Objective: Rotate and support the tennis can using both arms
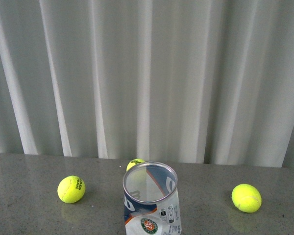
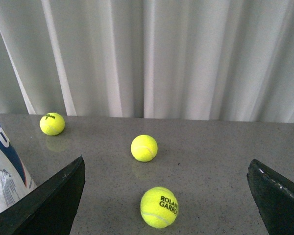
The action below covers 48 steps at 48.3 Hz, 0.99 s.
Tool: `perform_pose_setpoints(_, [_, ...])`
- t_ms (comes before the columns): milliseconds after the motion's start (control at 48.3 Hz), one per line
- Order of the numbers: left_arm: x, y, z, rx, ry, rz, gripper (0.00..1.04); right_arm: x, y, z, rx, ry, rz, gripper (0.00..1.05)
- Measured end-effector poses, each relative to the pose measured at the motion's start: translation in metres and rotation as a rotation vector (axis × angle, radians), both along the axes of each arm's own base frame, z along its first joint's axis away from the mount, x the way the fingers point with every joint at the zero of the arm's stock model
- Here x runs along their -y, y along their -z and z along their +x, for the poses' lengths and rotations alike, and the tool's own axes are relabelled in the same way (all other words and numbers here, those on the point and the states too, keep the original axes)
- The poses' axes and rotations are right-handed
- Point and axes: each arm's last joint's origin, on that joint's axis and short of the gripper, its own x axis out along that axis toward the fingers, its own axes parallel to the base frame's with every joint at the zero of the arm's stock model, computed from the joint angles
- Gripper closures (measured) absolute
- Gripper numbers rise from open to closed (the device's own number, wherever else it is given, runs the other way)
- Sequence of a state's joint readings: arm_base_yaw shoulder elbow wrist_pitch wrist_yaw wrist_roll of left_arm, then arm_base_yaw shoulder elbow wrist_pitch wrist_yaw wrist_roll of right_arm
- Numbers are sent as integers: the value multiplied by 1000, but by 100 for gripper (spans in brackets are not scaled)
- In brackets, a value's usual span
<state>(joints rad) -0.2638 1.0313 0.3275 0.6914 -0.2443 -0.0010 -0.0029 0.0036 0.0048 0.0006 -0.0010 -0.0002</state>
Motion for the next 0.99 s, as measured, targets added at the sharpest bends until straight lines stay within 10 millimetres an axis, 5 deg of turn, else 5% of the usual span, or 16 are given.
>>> perform_pose_setpoints(642, [-45,38,-59,5,-9,-4,101,0,0,0,0,0,0,7])
perform_pose_setpoints(993, [-47,42,-73,33,-17,-5,101,0,0,0,0,0,0,7])
